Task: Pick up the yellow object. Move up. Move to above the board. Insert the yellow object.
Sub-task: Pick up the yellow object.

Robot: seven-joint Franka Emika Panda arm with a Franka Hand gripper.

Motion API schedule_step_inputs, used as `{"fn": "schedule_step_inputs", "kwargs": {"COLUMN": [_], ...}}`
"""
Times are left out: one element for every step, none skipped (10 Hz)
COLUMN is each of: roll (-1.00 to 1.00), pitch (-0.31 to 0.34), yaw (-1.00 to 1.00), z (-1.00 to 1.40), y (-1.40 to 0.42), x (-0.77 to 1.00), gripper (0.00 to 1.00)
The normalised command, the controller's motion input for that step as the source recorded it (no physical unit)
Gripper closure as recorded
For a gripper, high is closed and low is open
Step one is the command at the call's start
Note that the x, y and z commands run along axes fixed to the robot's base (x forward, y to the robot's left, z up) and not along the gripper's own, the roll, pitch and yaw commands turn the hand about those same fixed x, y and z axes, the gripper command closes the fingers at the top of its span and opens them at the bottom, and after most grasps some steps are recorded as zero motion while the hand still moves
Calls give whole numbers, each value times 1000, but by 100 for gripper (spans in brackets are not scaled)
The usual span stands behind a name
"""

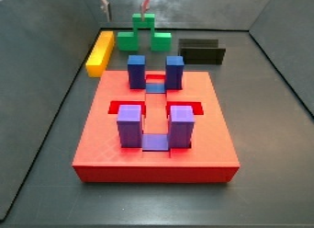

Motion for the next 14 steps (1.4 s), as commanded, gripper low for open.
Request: {"fn": "schedule_step_inputs", "kwargs": {"roll": [90,63,36,43,106,121,91,24,37,86,141,159,204,237], "pitch": [-214,-204,-207,-193,-140,-126,-126,-114,-110,-103,-84,-79,-94,-111], "yaw": [0,-9,-20,-51,-123,-77,0,0,0,0,0,0,0,0], "z": [-491,-417,-391,-331,-234,-223,-120,0,0,-54,-129,-163,-231,-291], "y": [-229,-186,-140,-57,0,77,57,137,106,40,31,0,0,40], "x": [-486,-546,-509,-526,-463,-346,-160,0,106,60,0,0,0,57], "gripper": [0,0,0,0,0,0,0,0,0,0,0,0,0,0]}}
